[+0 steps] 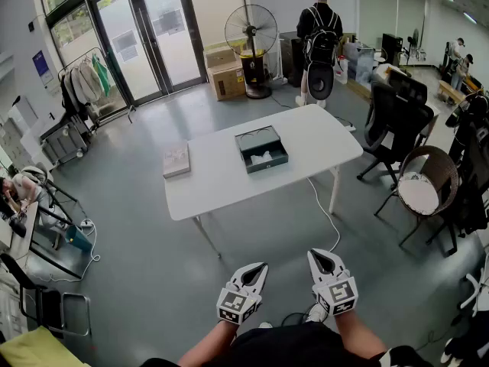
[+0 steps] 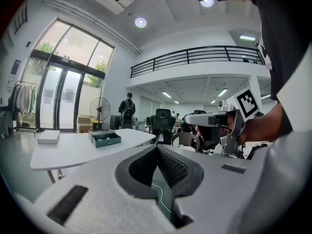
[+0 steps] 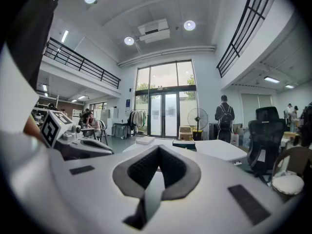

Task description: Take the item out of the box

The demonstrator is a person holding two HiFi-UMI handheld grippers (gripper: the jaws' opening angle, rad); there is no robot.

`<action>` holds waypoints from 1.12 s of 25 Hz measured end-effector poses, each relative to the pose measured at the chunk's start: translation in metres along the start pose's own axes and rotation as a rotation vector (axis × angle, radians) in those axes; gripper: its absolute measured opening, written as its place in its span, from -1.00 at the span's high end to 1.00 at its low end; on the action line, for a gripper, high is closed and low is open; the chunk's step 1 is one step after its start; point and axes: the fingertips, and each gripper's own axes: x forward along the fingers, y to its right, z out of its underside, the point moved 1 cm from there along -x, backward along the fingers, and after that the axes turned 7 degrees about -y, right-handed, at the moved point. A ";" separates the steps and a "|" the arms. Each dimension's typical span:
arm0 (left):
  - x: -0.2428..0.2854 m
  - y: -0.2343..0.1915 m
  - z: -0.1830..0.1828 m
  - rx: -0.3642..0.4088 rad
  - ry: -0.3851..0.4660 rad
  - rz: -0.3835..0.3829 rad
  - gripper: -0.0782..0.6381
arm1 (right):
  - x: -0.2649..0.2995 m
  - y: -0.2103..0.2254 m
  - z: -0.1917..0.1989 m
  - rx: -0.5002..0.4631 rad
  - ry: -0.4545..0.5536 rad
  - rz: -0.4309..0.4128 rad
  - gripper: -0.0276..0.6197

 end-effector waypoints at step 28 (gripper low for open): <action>-0.009 -0.058 0.021 -0.022 -0.015 -0.016 0.76 | 0.050 -0.006 0.006 0.068 0.005 0.055 0.90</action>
